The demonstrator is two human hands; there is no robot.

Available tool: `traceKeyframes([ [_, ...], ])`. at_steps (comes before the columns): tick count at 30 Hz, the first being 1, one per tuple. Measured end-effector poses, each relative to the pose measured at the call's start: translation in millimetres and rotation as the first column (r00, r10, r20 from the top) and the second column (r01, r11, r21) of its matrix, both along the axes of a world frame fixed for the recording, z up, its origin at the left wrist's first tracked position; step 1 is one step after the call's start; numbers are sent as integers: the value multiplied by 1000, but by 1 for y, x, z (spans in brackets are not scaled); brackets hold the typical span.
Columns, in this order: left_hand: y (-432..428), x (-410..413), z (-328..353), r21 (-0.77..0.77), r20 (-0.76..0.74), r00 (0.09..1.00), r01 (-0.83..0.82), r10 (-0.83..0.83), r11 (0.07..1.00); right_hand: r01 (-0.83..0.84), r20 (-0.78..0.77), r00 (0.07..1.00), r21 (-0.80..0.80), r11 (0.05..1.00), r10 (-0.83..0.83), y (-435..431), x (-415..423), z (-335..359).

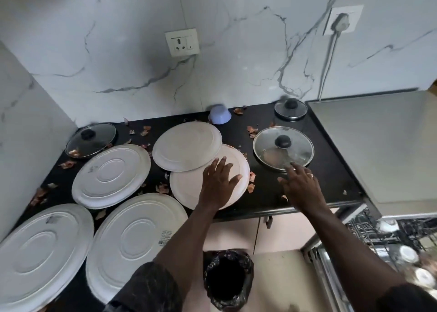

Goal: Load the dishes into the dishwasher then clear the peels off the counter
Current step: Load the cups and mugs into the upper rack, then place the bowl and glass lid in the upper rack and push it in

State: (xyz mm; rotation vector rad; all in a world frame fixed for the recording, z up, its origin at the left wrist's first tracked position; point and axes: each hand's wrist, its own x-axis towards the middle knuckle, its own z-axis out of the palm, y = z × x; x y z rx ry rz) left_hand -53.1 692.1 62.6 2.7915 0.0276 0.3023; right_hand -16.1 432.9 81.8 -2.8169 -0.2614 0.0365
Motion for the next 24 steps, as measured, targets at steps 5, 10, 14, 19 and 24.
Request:
traceKeyframes([
  [5,28,25,5,16,-15,1000,-13,14,1000,-37,13,999,18,999,36,24,34,11],
  [10,37,61,9,49,-22,1000,-21,23,999,-55,-3,998,10,998,55,32,76,11],
  [14,37,97,7,64,-39,999,-14,17,998,-63,23,998,-3,998,63,32,121,7],
  [19,32,146,6,27,-75,997,-20,22,999,-66,31,997,13,998,66,33,179,2],
  [24,30,192,5,43,-91,994,-57,60,997,-98,21,995,16,995,98,25,230,4],
])
